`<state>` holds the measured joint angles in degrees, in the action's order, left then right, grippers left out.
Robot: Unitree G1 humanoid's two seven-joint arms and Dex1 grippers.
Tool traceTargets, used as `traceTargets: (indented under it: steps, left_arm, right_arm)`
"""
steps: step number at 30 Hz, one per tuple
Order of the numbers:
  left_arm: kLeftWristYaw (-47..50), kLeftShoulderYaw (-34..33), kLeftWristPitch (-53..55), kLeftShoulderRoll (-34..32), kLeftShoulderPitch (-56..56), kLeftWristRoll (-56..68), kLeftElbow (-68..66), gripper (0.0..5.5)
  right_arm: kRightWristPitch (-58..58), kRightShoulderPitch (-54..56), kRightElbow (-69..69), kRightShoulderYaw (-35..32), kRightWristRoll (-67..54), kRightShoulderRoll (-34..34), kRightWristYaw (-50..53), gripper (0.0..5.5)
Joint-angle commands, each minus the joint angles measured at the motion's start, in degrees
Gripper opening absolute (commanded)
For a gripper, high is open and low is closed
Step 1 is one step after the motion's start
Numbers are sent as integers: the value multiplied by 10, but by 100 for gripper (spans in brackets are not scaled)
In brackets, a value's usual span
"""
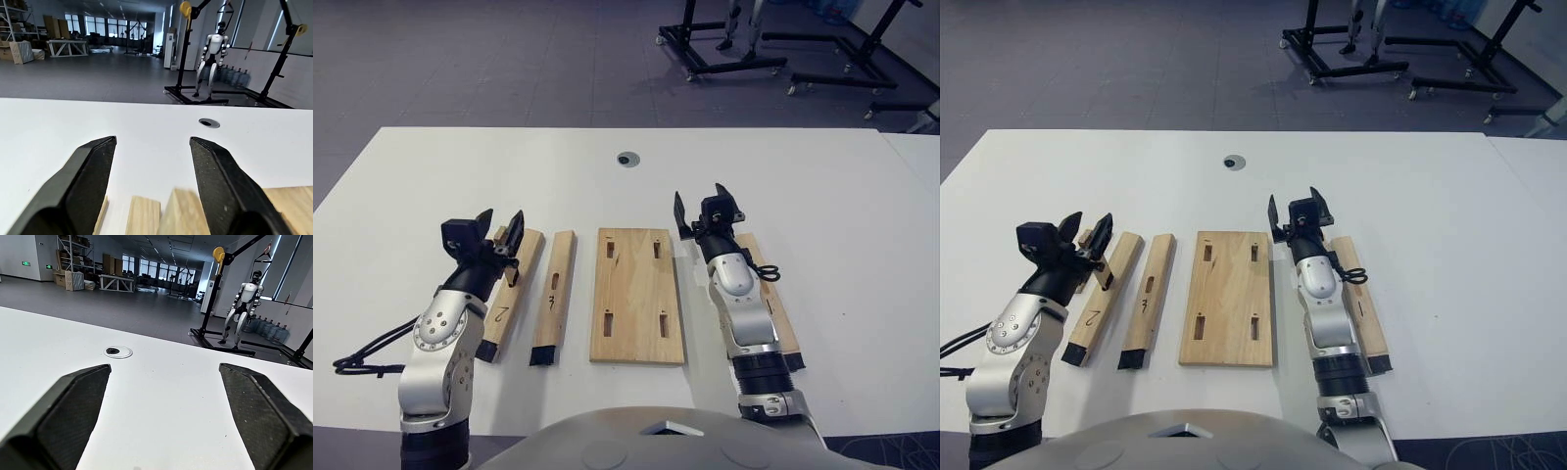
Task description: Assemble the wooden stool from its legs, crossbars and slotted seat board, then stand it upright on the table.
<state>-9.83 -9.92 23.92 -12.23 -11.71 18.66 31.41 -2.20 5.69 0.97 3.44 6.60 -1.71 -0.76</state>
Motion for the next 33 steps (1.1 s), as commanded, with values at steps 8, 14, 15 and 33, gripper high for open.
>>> traceTargets:
  steps: [8,14,15,33]
  left_arm:
    - [31,-31,88,-20,88,47,61,274]
    - [54,-36,162,-40,195,86,94,274]
    - [58,-38,174,-42,206,91,95,274]
    - [57,66,80,-13,43,-25,-73,274]
  right_arm:
    - [2,18,11,-14,-9,-1,4,408]
    - [7,20,23,-10,-7,6,11,408]
    - [8,21,23,-11,-8,6,11,408]
    - [10,50,51,-10,-16,-3,-5,408]
